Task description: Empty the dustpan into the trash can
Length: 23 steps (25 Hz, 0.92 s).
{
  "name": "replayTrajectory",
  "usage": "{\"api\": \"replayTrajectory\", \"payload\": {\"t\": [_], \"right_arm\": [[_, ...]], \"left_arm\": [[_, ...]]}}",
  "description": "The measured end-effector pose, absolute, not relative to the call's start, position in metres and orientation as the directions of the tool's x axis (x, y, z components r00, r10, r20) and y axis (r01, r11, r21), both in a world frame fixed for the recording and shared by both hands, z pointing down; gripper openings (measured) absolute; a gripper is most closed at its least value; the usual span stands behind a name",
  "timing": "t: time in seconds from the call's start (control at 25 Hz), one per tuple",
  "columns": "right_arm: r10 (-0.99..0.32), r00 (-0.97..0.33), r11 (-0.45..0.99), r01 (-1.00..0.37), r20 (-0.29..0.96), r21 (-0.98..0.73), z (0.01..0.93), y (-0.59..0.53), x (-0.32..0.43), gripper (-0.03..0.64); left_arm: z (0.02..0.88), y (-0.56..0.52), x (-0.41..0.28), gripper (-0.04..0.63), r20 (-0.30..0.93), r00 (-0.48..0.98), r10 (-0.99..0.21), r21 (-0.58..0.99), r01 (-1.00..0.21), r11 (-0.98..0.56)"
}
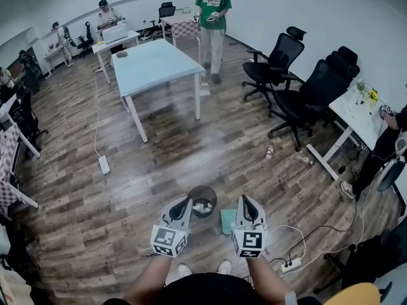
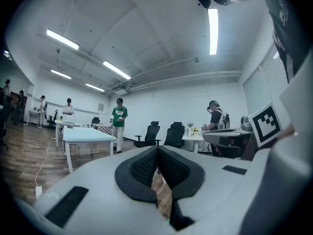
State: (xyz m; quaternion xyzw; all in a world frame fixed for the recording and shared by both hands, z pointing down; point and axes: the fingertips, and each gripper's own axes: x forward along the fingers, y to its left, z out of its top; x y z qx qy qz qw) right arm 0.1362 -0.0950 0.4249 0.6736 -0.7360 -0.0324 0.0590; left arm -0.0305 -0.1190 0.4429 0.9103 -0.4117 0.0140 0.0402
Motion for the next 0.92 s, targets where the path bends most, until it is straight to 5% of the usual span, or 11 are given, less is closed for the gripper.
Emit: {"api": "replayTrajectory", "payload": {"t": [0.92], "right_arm": [[-0.991,-0.123,0.128,-0.983,0.044,0.129,0.428,-0.079,0.115,0.023]], "left_arm": [[0.430,-0.096,-0.025,0.012,0.042,0.677,-0.734,0.018,-0.735,-0.677]]}}
